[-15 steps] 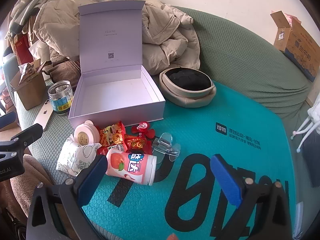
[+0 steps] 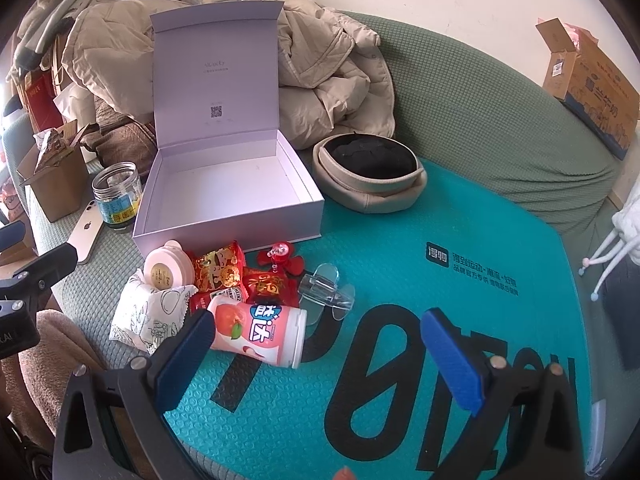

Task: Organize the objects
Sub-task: 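Move both tools toward the snacks beside the open lavender box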

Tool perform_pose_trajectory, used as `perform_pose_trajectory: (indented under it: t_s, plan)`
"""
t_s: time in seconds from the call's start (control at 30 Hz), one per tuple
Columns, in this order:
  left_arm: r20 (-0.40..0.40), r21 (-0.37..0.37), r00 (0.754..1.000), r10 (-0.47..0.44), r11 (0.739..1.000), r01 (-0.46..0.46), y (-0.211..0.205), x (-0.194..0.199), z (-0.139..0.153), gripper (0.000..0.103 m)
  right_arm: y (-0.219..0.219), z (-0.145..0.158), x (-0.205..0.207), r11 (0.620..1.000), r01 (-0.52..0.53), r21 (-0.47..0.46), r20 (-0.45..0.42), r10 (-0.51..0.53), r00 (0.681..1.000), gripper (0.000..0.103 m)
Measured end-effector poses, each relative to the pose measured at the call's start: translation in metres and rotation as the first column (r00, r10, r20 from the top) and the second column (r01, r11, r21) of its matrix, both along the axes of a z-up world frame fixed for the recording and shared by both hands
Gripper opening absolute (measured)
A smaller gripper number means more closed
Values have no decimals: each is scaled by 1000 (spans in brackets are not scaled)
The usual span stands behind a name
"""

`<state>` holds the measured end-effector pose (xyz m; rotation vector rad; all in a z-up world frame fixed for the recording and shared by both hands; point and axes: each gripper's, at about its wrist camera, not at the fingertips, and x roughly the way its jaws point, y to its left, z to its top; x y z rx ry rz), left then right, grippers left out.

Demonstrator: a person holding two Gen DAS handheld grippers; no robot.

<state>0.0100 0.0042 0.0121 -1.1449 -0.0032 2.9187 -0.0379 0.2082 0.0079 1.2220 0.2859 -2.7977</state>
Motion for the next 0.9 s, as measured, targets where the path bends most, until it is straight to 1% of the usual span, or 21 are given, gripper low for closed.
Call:
perform_pose_trajectory:
  t_s: [0.47,0.9]
  plan:
    - [0,-4,1000,-5,1000,5,5,3,4,102,2,1,5,1000,-4,-5,-4,4,1000,103]
    - [-1,-5,1000,1,1000,-1,13,10,9,102,12,5,10,1000,-12,-16,-21,12,1000,103]
